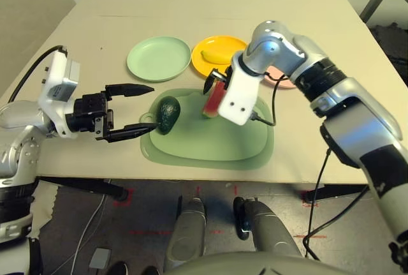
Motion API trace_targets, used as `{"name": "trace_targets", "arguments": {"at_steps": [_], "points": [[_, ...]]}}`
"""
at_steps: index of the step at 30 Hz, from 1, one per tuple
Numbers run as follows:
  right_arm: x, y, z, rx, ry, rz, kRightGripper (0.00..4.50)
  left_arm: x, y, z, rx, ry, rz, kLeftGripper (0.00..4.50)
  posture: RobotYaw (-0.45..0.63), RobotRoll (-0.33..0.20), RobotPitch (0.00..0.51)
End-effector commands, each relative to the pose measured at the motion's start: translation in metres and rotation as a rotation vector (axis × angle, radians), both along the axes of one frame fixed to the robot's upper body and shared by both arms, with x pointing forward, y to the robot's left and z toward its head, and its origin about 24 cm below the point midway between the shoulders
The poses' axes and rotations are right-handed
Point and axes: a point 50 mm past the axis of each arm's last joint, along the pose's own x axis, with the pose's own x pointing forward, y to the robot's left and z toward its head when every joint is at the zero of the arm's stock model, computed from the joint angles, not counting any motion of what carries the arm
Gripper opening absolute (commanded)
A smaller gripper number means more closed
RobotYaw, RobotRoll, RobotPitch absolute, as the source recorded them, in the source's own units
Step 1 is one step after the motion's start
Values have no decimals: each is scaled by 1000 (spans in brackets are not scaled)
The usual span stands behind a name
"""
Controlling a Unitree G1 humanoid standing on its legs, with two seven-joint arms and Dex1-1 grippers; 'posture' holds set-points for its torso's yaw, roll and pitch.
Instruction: Place the fruits into color-matched plates.
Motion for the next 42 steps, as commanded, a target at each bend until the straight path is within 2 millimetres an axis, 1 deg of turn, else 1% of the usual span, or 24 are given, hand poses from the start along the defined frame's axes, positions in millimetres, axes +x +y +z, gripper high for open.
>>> {"name": "trace_targets", "arguments": {"at_steps": [1,3,12,18,21,24,27,32,40,42], "points": [[3,3,3,-33,-37,-20,4443,-4,0,1,-1,1,-1,4500,191,0,171],[8,1,0,-48,-64,-34,4443,-5,-1,1,-3,2,-2,4500,197,0,171],[16,-4,-9,-98,-80,-69,4443,-11,-4,-2,-11,11,-3,4500,208,0,180],[19,-5,-19,-124,-77,-92,4443,-9,-5,0,-20,3,6,4500,211,0,188],[20,-3,-20,-119,-81,-102,4443,-7,-3,1,-32,-9,37,4500,210,0,189],[21,0,-21,-109,-87,-108,4443,-2,1,0,-3,-32,99,4500,216,0,191],[22,0,-22,-108,-93,-119,4443,-1,2,0,2,-30,111,4500,219,0,194],[26,-6,-32,-130,-82,-160,4443,-4,2,0,7,-21,105,4500,222,0,197],[25,-8,-46,-184,-71,-165,4443,-8,-1,1,-3,-26,90,4500,243,0,203],[24,-10,-51,-206,-52,-164,4032,-9,-1,1,-6,-31,91,4500,247,0,204]]}}
